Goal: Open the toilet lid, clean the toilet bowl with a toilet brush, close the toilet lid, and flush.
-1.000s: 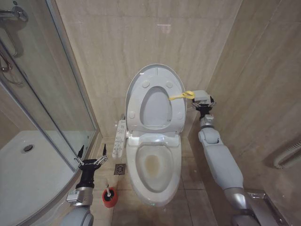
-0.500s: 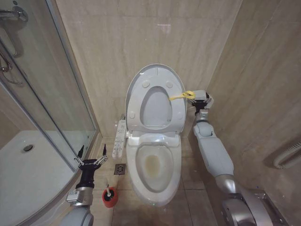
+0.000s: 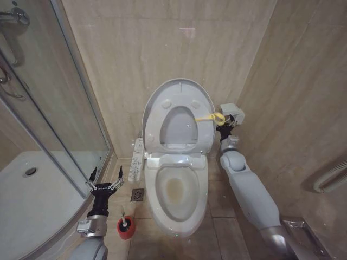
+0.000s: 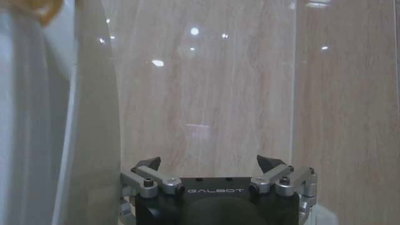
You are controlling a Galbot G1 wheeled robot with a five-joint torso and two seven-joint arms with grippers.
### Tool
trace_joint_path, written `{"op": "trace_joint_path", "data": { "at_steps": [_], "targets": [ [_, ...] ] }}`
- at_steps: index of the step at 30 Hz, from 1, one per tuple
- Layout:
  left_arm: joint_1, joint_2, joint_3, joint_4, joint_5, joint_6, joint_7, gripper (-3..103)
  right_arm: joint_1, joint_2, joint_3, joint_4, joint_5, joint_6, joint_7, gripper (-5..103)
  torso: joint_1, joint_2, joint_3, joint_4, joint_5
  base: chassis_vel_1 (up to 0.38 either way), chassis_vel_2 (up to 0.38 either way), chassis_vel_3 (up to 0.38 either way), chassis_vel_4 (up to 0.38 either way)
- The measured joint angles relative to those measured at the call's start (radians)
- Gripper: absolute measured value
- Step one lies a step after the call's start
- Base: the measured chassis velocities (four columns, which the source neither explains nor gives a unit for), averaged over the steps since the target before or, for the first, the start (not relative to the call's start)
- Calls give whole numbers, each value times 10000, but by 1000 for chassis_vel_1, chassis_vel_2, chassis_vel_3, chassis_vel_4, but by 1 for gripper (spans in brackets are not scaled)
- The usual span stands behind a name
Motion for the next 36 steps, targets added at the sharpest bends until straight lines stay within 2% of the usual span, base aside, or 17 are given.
{"op": "trace_joint_path", "data": {
  "at_steps": [6,8,13,22,36],
  "targets": [
    [0,0,0,0,0,0,-1,100,-826,-436,64,675,215,-46,-26,100,0,0,0,-6,-1,0,0,0,0],
    [0,0,1,0,0,0,0,100,-1770,-674,259,1288,342,-42,-70,100,0,0,0,-11,0,0,0,0,0],
    [0,0,0,0,0,0,0,100,-3024,-788,583,2009,371,27,-146,100,0,0,0,-9,2,0,0,0,0],
    [0,0,1,0,0,0,0,100,-5124,-584,1335,3385,222,438,-256,100,-1,0,0,-9,-1,0,0,0,0],
    [0,0,1,0,0,0,0,100,-6622,-312,1599,4685,38,518,-418,100,1,-1,1,-11,-1,0,0,0,0]
  ]
}}
